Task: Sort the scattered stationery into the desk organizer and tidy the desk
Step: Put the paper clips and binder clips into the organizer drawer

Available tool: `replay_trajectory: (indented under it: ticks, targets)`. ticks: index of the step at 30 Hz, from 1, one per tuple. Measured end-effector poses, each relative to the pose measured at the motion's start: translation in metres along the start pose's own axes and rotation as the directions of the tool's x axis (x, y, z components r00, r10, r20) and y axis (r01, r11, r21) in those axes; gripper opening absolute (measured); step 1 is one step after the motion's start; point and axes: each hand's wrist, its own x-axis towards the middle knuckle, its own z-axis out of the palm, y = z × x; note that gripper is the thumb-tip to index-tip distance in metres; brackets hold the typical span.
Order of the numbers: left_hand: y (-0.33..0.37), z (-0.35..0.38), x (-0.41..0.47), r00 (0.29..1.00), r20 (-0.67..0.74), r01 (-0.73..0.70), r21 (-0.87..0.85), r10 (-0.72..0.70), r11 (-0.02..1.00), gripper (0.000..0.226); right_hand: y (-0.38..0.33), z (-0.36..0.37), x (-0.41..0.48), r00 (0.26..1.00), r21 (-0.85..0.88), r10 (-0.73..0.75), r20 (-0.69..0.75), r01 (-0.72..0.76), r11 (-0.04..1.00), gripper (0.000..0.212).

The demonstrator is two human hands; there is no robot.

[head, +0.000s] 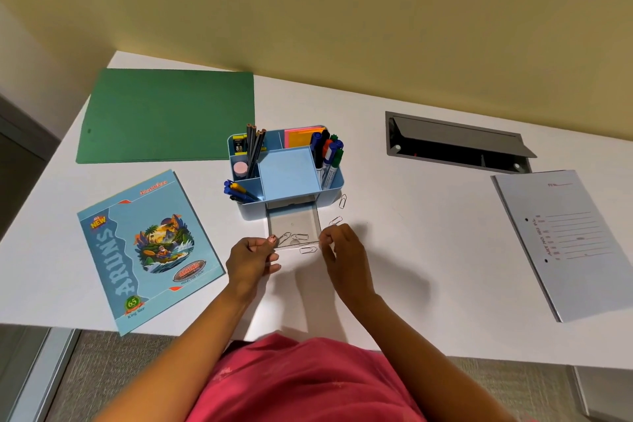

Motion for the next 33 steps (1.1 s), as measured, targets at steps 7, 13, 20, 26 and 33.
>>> replay_trajectory:
  ticks: [7, 13, 20, 26, 33]
  targets:
    - [0.002, 0.001, -0.003, 1.000, -0.001, -0.009, 0.003, 0.009, 1.000, 0.031, 0.003, 0.010, -0.010, 0.988, -0.186, -0.062, 0.144, 0.088, 0.979, 0.012]
    - [0.002, 0.002, -0.004, 1.000, -0.011, -0.014, 0.009, 0.014, 1.000, 0.029, 0.006, 0.014, -0.012, 0.977, -0.233, -0.036, 0.208, 0.085, 0.969, 0.015]
    - [0.002, 0.001, -0.004, 1.000, -0.017, -0.013, 0.029, 0.013, 0.999, 0.033, 0.005, 0.015, -0.016, 0.951, -0.384, 0.045, 0.307, 0.080, 0.920, 0.041]
    - [0.003, 0.001, -0.005, 1.000, -0.009, -0.014, 0.026, 0.014, 1.000, 0.033, 0.004, 0.026, -0.011, 0.948, -0.395, 0.170, 0.268, -0.052, 0.917, 0.040]
    - [0.004, 0.001, -0.006, 1.000, -0.013, 0.000, 0.020, 0.000, 1.000, 0.033, 0.005, 0.023, -0.014, 0.945, -0.249, 0.228, 0.236, -0.168, 0.954, 0.006]
